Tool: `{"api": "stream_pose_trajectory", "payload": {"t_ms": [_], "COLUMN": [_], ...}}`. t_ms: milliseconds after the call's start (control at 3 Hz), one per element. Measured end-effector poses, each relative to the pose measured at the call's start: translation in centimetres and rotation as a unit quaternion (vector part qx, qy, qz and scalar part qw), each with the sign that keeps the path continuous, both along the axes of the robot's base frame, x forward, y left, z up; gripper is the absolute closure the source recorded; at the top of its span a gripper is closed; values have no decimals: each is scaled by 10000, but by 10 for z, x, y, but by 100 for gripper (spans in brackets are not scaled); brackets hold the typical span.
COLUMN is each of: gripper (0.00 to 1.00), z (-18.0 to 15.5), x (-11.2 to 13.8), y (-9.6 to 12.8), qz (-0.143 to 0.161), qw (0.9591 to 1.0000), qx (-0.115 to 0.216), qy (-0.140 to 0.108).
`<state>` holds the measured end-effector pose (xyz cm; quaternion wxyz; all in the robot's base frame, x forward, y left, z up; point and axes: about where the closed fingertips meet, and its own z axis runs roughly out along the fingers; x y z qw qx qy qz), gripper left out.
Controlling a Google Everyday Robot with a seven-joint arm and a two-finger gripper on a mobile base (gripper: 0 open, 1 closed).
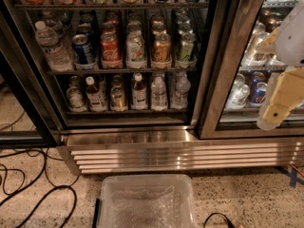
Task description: Pick redbull can from top shelf of fridge
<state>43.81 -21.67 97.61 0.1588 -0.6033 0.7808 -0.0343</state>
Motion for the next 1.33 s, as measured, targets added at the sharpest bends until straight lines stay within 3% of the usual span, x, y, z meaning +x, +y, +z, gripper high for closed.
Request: {"api": "stream_pose_trajectory", "payload": {"t_ms": [333, 667, 1000, 1333], "gripper": [0, 0, 0, 0], "z": [0, -12, -35, -46], "x": [0, 19, 62, 88], "y": [0, -4, -11, -11], "qz": [-1, -566, -1462, -1795], "qw": [10000, 9980, 9858, 9761], "qx": [0, 219, 691, 1127], "qy": [0, -162, -446, -469]}}
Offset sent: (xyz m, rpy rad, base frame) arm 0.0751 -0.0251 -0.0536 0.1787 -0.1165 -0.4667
